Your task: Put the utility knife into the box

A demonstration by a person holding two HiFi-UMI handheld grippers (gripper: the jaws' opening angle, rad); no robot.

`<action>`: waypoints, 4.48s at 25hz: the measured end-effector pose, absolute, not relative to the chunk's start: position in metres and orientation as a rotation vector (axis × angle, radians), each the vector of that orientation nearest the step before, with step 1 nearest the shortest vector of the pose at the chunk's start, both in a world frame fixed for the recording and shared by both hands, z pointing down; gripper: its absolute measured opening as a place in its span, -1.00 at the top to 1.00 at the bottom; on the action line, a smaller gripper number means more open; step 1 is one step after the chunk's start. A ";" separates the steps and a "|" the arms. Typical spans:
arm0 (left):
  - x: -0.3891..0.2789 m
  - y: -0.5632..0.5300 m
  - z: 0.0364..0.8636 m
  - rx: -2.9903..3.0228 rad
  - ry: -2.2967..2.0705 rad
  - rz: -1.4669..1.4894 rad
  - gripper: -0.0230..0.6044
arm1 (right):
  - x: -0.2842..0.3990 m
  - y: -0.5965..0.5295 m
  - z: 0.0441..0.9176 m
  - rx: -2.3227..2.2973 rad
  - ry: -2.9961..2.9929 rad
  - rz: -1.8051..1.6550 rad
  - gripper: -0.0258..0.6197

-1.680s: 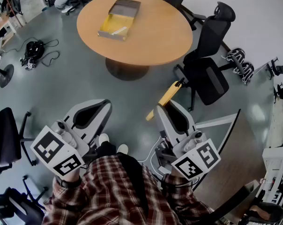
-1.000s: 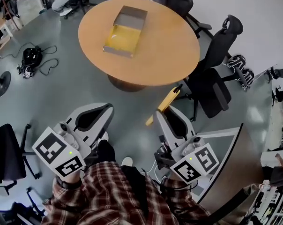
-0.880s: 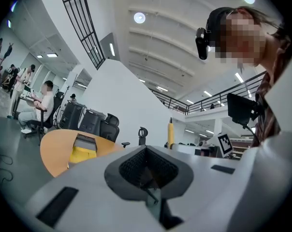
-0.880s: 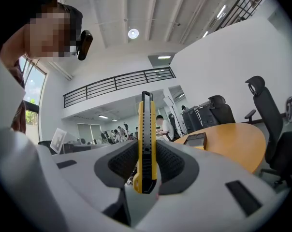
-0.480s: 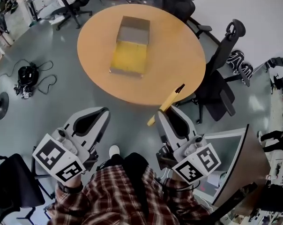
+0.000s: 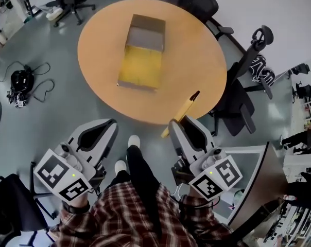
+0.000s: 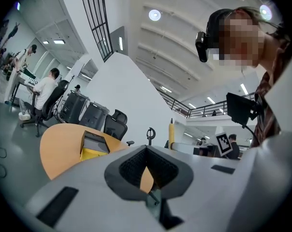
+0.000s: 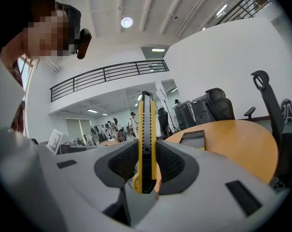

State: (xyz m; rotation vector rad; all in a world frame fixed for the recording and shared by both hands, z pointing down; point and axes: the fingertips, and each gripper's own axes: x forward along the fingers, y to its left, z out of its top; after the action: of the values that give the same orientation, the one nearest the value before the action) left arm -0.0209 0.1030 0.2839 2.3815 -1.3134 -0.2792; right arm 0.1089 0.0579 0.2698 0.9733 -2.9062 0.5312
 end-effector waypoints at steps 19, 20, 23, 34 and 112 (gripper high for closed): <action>-0.031 -0.044 0.245 2.413 -1.498 -0.288 0.89 | 0.096 -0.097 0.242 0.826 -2.998 0.436 0.54; -0.033 -0.047 0.244 2.411 -1.501 -0.286 0.89 | 0.094 -0.100 0.243 0.824 -2.997 0.440 0.54; -0.041 -0.055 0.247 2.405 -1.498 -0.282 0.89 | 0.086 -0.111 0.250 0.826 -2.983 0.458 0.54; -0.101 -0.131 0.270 2.452 -1.252 -0.222 0.89 | 0.027 -0.167 0.276 1.048 -2.856 0.527 0.54; -0.181 -0.215 0.313 2.413 -1.049 -0.140 0.89 | -0.025 -0.261 0.601 0.319 -1.797 0.261 0.53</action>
State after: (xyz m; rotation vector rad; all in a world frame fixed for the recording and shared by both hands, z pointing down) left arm -0.1806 -0.2146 0.3130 2.4125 -1.0494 -0.1405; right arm -0.0252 -0.2609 0.6013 0.3189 -1.7972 0.2605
